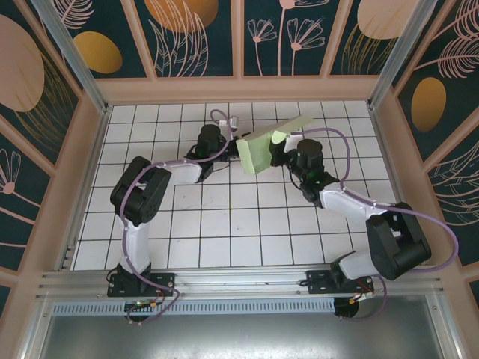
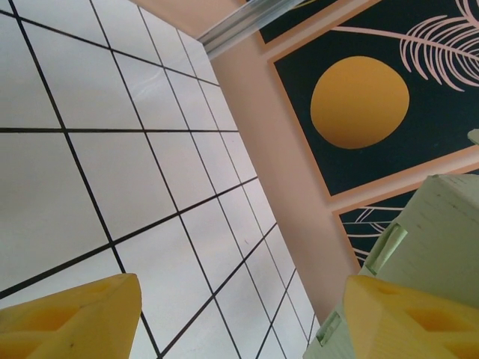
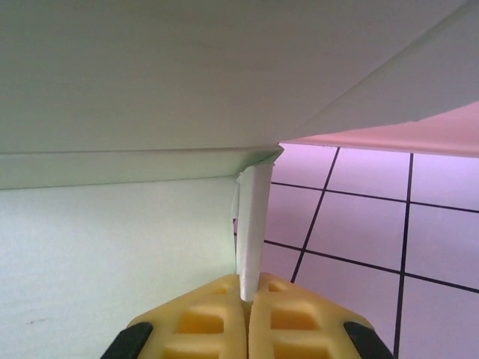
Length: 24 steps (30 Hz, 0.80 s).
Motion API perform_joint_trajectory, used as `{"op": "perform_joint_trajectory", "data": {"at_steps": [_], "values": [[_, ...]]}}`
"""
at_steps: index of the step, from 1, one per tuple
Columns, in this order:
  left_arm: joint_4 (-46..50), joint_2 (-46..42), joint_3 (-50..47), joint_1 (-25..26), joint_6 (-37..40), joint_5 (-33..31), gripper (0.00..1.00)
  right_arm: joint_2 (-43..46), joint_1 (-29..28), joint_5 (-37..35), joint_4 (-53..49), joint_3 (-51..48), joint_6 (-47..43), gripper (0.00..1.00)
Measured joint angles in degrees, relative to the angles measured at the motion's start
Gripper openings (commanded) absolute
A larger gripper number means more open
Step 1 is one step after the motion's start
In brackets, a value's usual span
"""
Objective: Fold the paper box
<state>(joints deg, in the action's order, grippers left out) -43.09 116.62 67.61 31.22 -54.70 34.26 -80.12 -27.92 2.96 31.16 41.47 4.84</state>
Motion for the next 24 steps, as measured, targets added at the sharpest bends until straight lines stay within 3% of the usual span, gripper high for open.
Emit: {"op": "perform_joint_trajectory", "data": {"at_steps": [24], "values": [[0.7, 2.5, -2.4, 1.5, 2.1, -2.0, 0.82, 3.4, 0.9, 0.1, -2.1, -5.8, -0.5, 0.00]]}}
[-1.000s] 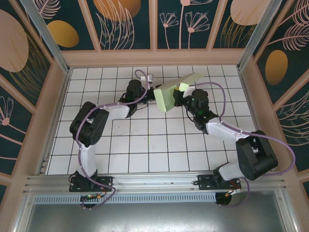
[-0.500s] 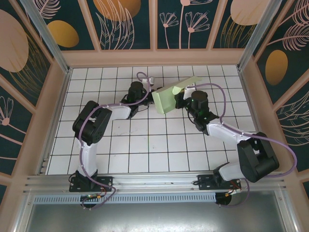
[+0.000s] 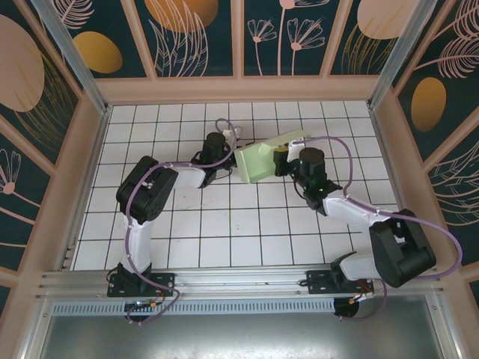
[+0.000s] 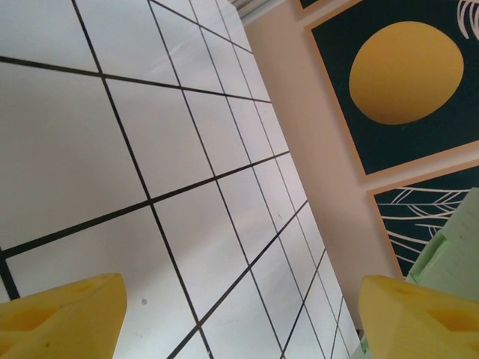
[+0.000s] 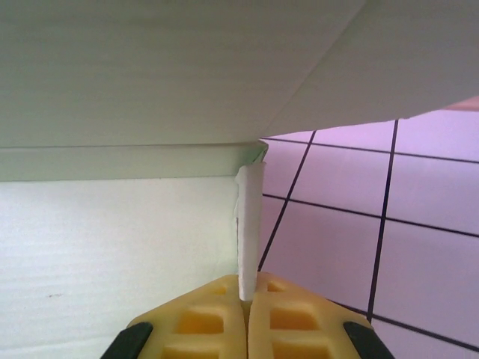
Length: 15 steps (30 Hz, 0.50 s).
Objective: Fold the paper box
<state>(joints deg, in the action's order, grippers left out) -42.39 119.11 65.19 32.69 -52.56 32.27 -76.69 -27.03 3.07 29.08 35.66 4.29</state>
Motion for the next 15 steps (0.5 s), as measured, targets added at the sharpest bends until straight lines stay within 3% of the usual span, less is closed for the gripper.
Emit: {"op": "perform_joint_trajectory", "data": {"at_steps": [10, 15], "values": [[-1.6, 0.0, -3.8, -1.5, -0.6, -1.8, 0.94, 0.6, 2.0, 0.4, -0.6, -2.6, 0.9, 0.00], [-3.7, -1.8, -9.8, -4.0, -1.9, -6.4, 0.97, 0.6, 2.7, 0.2, -2.7, -2.9, 1.2, 0.00]]}}
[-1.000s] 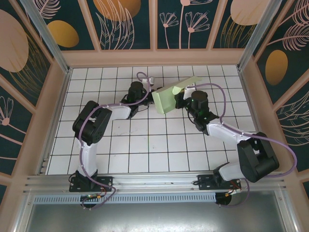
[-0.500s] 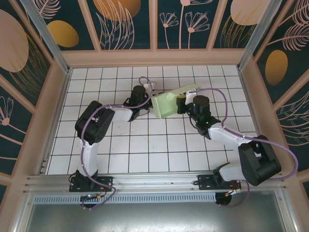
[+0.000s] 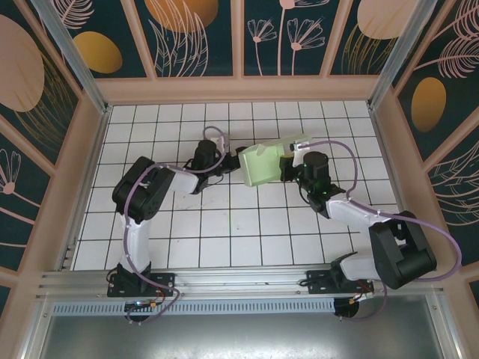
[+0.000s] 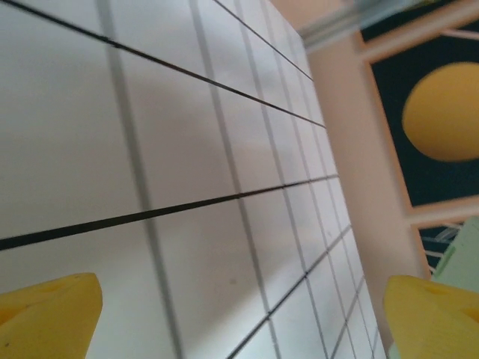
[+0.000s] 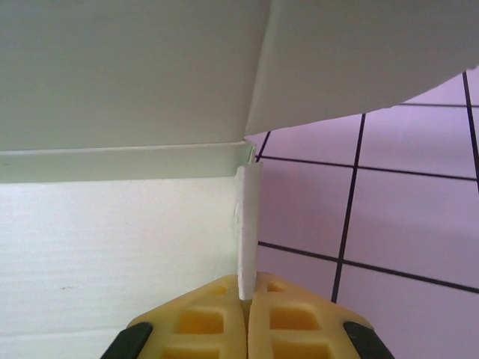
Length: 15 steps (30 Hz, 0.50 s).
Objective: Fold the paper box
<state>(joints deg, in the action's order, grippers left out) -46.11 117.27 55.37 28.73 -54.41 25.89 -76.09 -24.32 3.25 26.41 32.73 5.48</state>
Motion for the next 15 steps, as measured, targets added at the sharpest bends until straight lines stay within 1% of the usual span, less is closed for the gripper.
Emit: {"op": "perform_joint_trajectory", "data": {"at_steps": [3, 6, 10, 15], "values": [[-0.3, -3.3, -5.9, -2.8, -0.4, -4.5, 0.97, -0.4, 0.1, -0.5, -3.1, 0.2, 0.5, 0.00], [0.5, -7.6, -9.4, -4.9, -0.1, -9.5, 0.97, -3.4, 0.1, -1.0, -8.0, 2.1, 1.3, 0.00], [1.6, -12.5, -10.2, -5.1, 1.2, -14.4, 0.98, -9.6, -0.4, -3.4, -15.0, 6.3, 3.1, 0.00], [1.8, -16.2, -11.3, -5.1, 2.6, -18.3, 0.98, -17.9, -1.9, -8.3, -23.3, 13.0, 5.2, 0.00]]}}
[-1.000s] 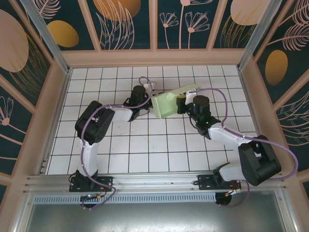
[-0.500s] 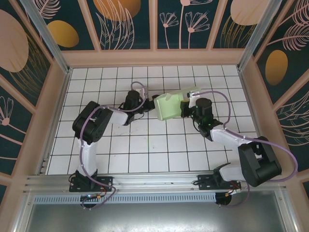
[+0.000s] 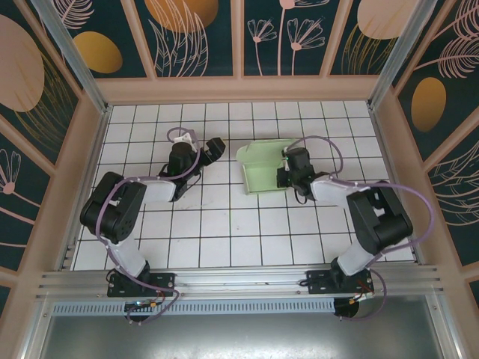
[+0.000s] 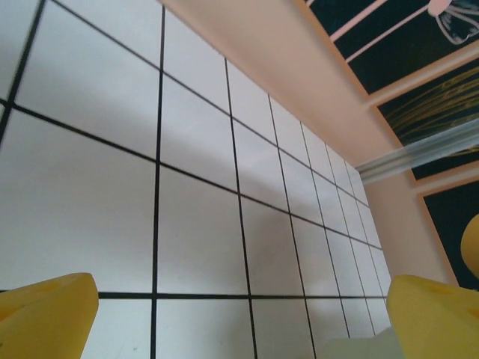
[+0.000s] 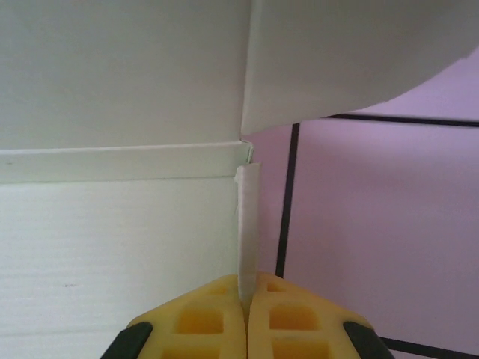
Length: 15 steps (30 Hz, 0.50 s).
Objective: Fold the paper box
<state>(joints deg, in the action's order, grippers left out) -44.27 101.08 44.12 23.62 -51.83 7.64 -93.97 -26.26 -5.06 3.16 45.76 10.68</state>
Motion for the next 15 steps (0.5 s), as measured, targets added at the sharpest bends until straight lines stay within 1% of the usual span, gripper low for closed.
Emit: {"op": "perform_joint_trajectory", "data": {"at_steps": [7, 10, 15], "values": [[2.7, -0.9, -0.9, -0.1, 2.6, -2.2, 0.98, -8.9, -2.1, -8.5, -8.3, 11.7, 3.0, 0.00], [4.0, -1.8, -1.6, -0.2, 3.3, -2.6, 0.98, -10.6, -3.3, -12.7, -9.8, 13.8, 3.8, 0.00], [4.7, -3.2, -1.8, -0.5, 4.1, -3.2, 0.98, -11.8, -5.0, -18.2, -10.3, 14.4, 4.9, 0.00]]}}
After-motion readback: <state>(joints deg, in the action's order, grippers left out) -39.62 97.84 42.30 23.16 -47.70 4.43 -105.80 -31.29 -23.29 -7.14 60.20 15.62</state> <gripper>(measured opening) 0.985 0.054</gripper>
